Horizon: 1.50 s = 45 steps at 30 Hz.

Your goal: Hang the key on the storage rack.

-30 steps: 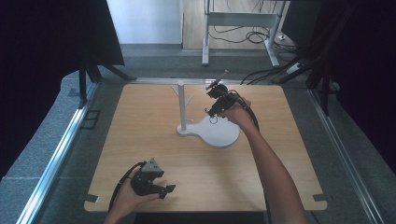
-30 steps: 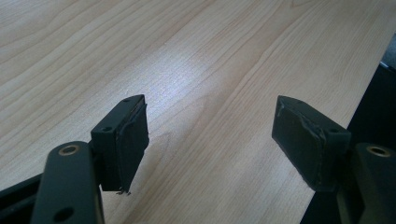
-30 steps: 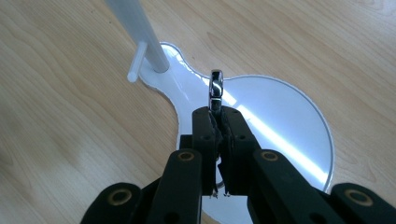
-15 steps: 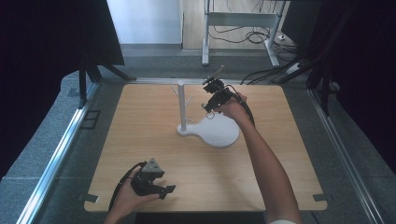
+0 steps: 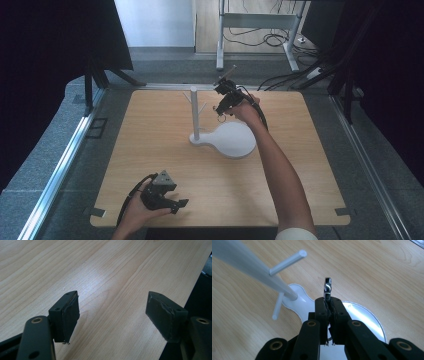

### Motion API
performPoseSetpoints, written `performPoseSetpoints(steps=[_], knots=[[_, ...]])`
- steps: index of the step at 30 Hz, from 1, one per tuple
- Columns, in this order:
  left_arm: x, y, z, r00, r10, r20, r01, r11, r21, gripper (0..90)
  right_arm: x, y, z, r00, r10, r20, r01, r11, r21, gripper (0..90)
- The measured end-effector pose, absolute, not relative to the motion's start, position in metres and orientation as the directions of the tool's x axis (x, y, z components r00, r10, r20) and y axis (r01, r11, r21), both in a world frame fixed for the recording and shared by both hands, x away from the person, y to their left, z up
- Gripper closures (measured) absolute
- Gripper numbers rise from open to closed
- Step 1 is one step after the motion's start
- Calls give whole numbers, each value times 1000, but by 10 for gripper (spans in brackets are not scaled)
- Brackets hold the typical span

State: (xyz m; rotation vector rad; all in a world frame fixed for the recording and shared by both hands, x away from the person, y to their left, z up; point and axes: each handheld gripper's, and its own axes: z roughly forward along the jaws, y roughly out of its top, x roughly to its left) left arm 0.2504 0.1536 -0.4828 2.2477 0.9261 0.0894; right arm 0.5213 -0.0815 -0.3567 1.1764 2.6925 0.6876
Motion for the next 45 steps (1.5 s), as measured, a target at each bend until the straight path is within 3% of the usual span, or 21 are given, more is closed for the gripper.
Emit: performPoseSetpoints(steps=[17, 45], knots=[[251, 153, -484, 747, 637, -191, 594, -509, 623, 274, 532, -65, -345, -690, 722, 53, 652, 588, 479, 847], [251, 149, -487, 752, 631, -188, 591, -522, 614, 274, 517, -53, -337, -712, 701, 26, 620, 612, 491, 846]])
